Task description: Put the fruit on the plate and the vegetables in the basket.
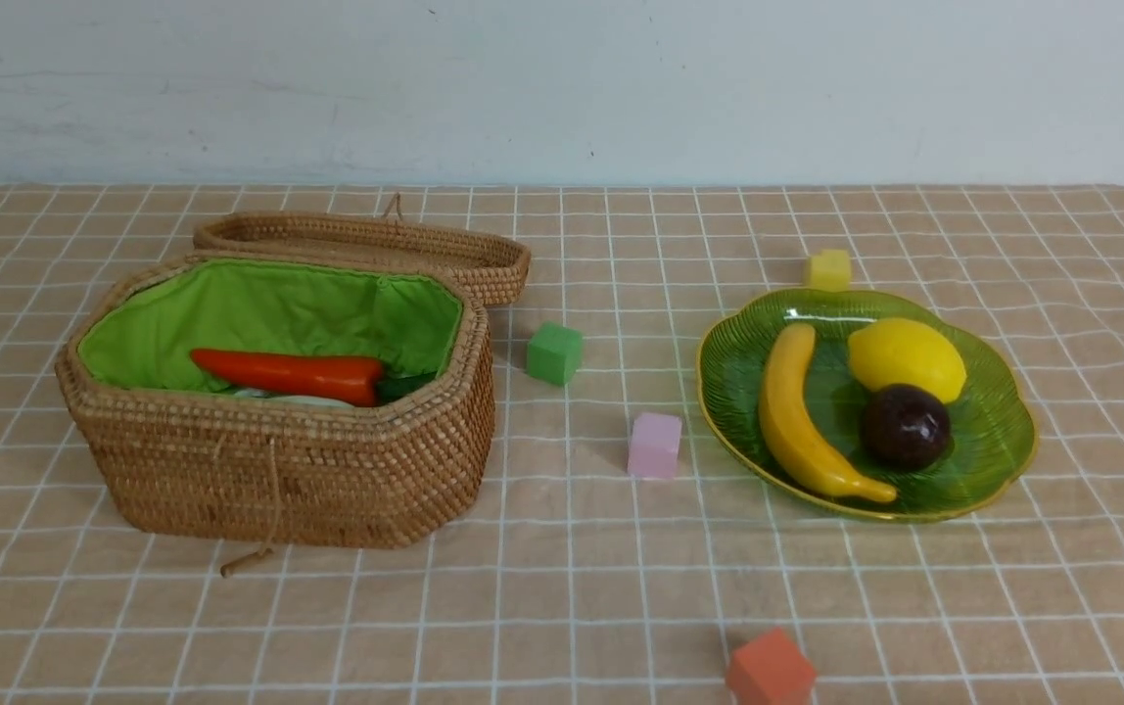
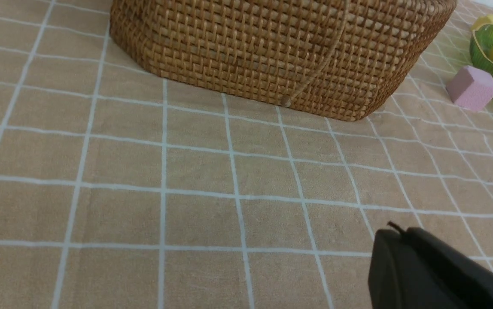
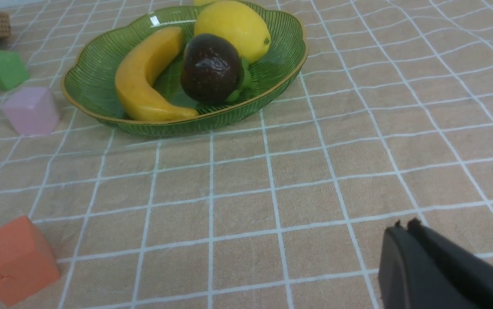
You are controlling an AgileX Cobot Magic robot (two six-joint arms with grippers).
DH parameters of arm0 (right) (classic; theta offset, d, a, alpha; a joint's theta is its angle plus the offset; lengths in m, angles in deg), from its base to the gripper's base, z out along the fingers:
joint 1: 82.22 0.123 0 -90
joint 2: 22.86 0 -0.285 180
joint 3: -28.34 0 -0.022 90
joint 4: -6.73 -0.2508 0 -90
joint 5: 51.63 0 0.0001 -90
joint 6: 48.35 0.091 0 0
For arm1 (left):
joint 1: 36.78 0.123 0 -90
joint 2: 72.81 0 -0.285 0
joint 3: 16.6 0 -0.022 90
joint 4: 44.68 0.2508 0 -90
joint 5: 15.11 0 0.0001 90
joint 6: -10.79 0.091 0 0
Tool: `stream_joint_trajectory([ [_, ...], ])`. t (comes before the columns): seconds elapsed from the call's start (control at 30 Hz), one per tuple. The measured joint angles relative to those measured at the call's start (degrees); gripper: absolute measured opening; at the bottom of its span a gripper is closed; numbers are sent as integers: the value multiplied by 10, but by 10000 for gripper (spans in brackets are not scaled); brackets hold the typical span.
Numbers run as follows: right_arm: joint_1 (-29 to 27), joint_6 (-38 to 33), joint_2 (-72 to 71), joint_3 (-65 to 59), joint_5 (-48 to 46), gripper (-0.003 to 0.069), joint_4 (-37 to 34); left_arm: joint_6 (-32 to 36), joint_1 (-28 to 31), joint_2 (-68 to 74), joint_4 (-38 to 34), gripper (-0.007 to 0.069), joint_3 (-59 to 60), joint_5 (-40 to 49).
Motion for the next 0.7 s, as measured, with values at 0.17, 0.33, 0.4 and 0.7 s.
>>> stream_joint_trajectory([
  [0.17,0,0,0,0,0,3,0,-2,1,0,0,-13,0,0],
  [0.33,0,0,0,0,0,5,0,-3,1,0,0,-13,0,0],
  [0.4,0,0,0,0,0,7,0,-3,1,0,0,-13,0,0],
  [0.7,0,0,0,0,0,15,0,-3,1,0,0,-13,0,0],
])
